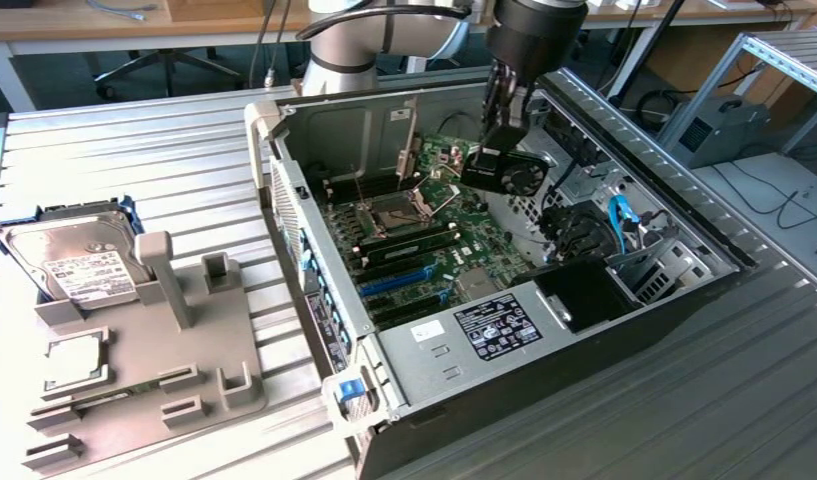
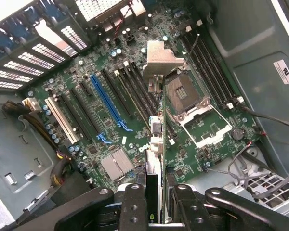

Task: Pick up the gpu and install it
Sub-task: 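Insert the gpu into the slot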

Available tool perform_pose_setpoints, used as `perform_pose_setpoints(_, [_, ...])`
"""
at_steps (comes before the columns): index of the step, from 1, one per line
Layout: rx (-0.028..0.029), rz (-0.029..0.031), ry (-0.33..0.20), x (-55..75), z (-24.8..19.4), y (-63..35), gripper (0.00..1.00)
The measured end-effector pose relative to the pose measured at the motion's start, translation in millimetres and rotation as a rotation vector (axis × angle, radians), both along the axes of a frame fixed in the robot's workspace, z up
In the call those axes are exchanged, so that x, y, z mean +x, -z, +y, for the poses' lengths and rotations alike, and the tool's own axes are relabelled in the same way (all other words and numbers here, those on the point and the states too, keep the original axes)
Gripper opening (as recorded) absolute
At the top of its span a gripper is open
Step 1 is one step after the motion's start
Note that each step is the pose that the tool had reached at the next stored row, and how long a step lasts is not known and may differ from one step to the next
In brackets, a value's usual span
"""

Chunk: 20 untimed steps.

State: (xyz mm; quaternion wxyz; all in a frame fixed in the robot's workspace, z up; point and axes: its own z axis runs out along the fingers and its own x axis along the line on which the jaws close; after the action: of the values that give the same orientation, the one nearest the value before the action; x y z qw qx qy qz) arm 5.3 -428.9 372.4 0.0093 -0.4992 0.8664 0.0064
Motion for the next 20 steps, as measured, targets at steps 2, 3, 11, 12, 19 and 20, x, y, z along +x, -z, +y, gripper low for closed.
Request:
perform_pose_setpoints(2, [0.0,0.0,-0.013,0.0,0.0,0.1,0.26])
perform_pose_setpoints(3, [0.0,0.0,-0.021,0.0,0.0,0.1,0.26])
perform_pose_setpoints(11, [0.0,0.0,-0.064,0.0,0.0,0.5,0.26])
perform_pose_setpoints(12, [0.0,0.0,-0.068,0.0,0.0,0.5,0.26])
perform_pose_setpoints(19, [0.0,0.0,-0.104,0.0,0.0,0.9,0.26])
perform_pose_setpoints(20, [0.0,0.0,-0.11,0.0,0.0,0.9,0.26])
